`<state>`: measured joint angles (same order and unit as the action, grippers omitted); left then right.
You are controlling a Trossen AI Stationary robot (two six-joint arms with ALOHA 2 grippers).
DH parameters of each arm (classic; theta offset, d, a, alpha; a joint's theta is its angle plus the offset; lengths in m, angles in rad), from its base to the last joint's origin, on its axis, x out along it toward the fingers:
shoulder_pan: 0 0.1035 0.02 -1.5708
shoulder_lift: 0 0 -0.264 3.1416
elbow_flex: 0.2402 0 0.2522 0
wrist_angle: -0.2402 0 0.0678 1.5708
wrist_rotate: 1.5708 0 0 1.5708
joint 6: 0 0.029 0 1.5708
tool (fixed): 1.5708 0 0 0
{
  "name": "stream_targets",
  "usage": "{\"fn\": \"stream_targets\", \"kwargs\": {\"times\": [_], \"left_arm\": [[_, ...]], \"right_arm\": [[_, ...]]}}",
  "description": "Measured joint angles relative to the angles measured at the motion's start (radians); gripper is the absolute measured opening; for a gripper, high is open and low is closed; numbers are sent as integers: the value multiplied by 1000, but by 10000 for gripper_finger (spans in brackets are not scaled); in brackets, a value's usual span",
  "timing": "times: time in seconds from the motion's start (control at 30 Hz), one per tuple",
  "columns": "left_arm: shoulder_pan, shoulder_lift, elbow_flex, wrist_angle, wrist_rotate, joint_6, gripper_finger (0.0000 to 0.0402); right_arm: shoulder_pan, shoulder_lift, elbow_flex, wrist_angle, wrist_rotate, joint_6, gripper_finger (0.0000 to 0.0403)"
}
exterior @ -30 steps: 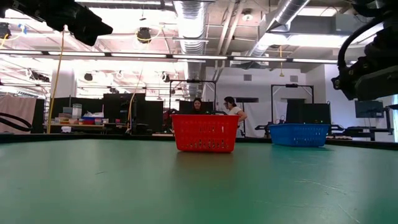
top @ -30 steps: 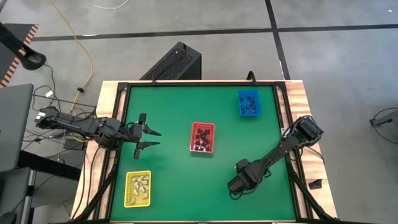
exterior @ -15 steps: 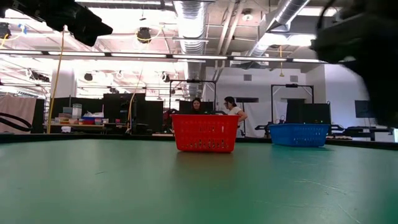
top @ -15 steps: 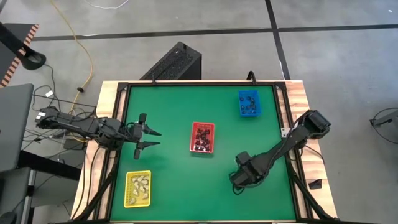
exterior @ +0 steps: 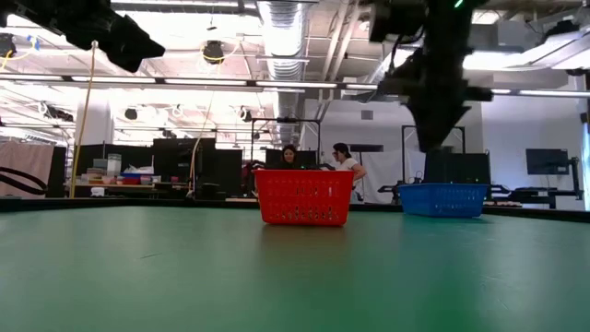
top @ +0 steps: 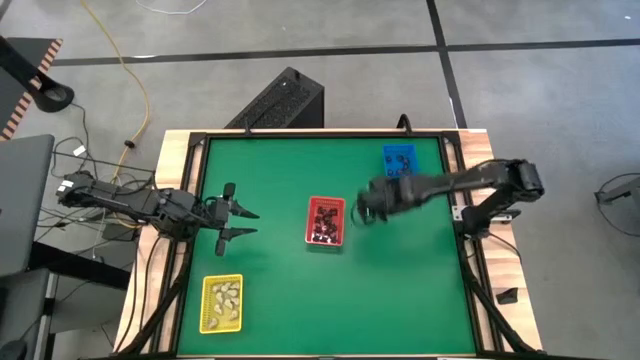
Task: Sort Halloween decoration
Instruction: Put the black skull toy into the blue bin, then return to Home Position
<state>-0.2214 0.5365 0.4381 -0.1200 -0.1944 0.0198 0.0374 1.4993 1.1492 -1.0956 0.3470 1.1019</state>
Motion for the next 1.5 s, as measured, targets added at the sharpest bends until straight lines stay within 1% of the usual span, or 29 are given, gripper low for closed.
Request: {"fn": "stream_targets", "kwargs": {"times": [0.13,0.23,0.4,0.53,0.77,0.87,0.93,1.0,1.13,1.23,1.3,1.33,1.4,1.5], "left_arm": [[0,0,0,-34,0,-14,151],[0,0,0,-69,-1,-16,151],[0,-2,0,-62,-1,-8,151],[0,-13,0,-49,-2,7,151],[0,-95,0,-44,6,-20,151],[0,-141,0,-45,-8,-26,151],[0,-166,0,-45,-26,-30,151],[0,-183,0,-45,-47,-31,151],[0,-206,-1,-43,-81,-29,151],[-3,-241,-1,-2,-56,-29,151],[-8,-278,-1,23,-12,-19,151],[-9,-296,-1,22,-7,-17,151],[-9,-321,-7,35,-29,-16,151],[-9,-361,-87,115,-70,-5,151]], "right_arm": [[-205,-16,1,3,0,-194,102],[-320,-7,1,2,0,-290,102],[-446,-7,-20,25,29,-415,103],[-519,-9,-21,32,27,-505,103],[-573,-8,-26,44,23,-620,103],[-585,-11,-74,114,13,-669,104],[-607,-13,-117,167,-30,-706,113],[-633,-14,-150,210,-42,-724,132],[-683,-14,-169,233,-34,-757,190],[-699,-29,-169,248,-31,-786,235],[-696,-67,-169,250,-28,-801,256],[-689,-94,-169,258,-25,-804,262],[-661,-168,-187,313,-22,-805,266],[-590,-334,-276,495,-23,-803,265]]}}
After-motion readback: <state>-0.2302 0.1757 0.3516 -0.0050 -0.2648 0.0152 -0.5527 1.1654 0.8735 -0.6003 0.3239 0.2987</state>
